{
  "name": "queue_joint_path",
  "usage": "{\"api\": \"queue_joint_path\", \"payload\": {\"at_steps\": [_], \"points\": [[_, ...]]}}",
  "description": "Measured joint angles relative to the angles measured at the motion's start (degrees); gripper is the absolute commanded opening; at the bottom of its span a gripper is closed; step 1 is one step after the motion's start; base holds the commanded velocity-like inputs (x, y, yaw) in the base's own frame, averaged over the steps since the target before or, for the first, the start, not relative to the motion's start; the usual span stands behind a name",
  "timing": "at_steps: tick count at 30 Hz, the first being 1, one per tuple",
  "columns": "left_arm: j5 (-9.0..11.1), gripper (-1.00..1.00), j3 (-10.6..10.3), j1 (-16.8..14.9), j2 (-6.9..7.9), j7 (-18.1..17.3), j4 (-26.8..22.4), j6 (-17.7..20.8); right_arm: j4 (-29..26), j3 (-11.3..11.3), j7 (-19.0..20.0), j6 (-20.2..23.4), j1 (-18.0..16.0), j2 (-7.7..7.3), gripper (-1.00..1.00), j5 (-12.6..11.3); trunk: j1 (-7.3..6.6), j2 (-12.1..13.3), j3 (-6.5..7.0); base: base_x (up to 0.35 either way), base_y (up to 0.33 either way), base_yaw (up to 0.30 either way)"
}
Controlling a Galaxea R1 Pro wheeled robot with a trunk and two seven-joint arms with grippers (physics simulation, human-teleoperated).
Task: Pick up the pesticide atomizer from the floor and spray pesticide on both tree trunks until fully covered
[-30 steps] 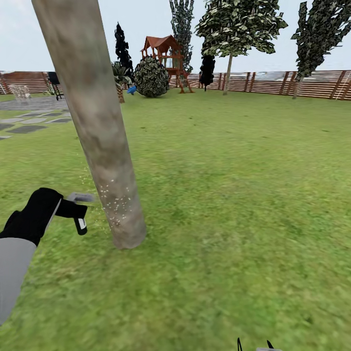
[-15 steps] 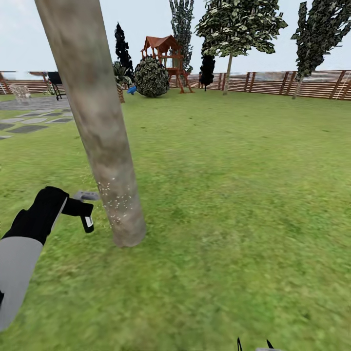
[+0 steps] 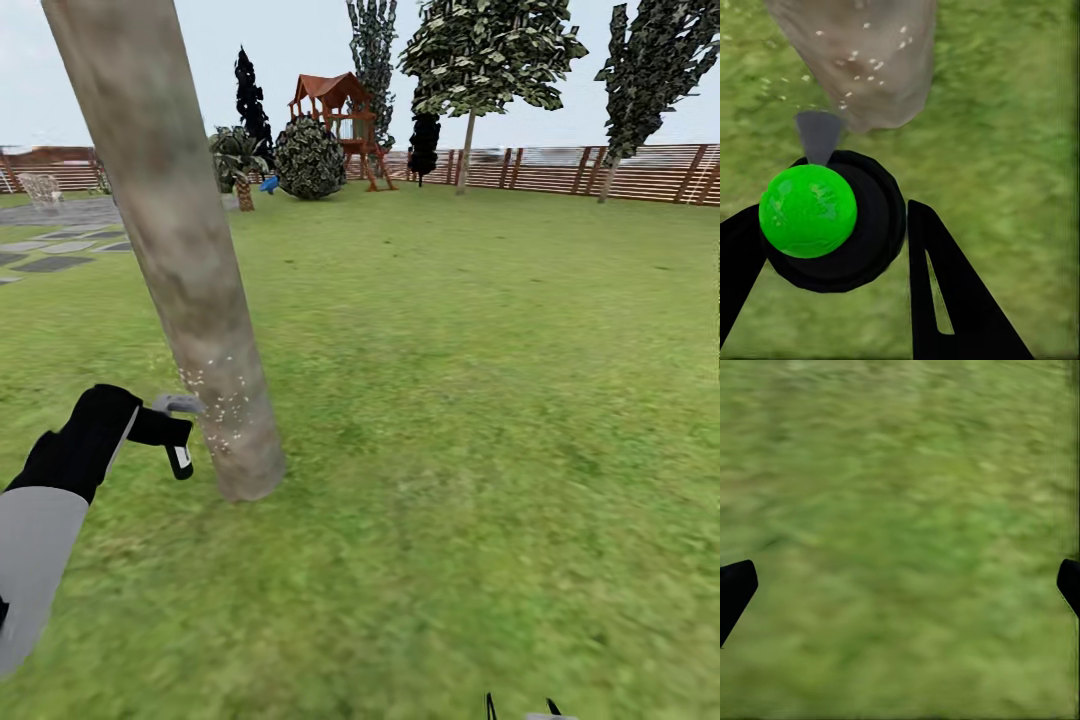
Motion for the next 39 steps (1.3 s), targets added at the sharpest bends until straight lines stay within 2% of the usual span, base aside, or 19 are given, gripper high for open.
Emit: {"api": "queue_joint_path", "payload": {"at_steps": [6, 15, 21, 31, 39], "points": [[0.0, -1.00, 0.1, -0.1, 0.00, 0.0, 0.3, 0.0, 0.0, 0.1, 0.0, 0.0, 0.0, 0.15, 1.00, 0.0, 0.00, 0.0, 0.00, 0.050, -0.270, 0.168], [0.0, -1.00, 0.0, -0.1, 0.00, 0.0, 0.3, 0.0, 0.0, 0.0, 0.0, -0.1, 0.0, -0.03, 1.00, 0.0, 0.00, 0.0, 0.00, 0.135, -0.248, 0.012], [-0.1, -1.00, 0.2, 0.0, 0.18, 0.0, 0.3, 0.0, -0.1, 0.0, 0.0, -0.1, 0.0, 0.05, 1.00, 0.0, 0.00, 0.0, 0.00, 0.011, -0.022, 0.050], [-0.2, -1.00, -0.3, 0.2, 0.06, 0.1, 0.4, 0.0, -0.1, 0.1, 0.0, -0.1, 0.0, 0.16, 1.00, 0.0, 0.00, 0.0, 0.00, 0.001, 0.000, 0.251], [-0.2, -1.00, -0.1, 0.4, -0.16, 0.1, 1.8, -0.1, 0.0, 0.1, 0.0, -0.1, 0.0, 0.16, 1.00, 0.0, 0.00, 0.0, 0.00, 0.076, -0.206, 0.015]]}}
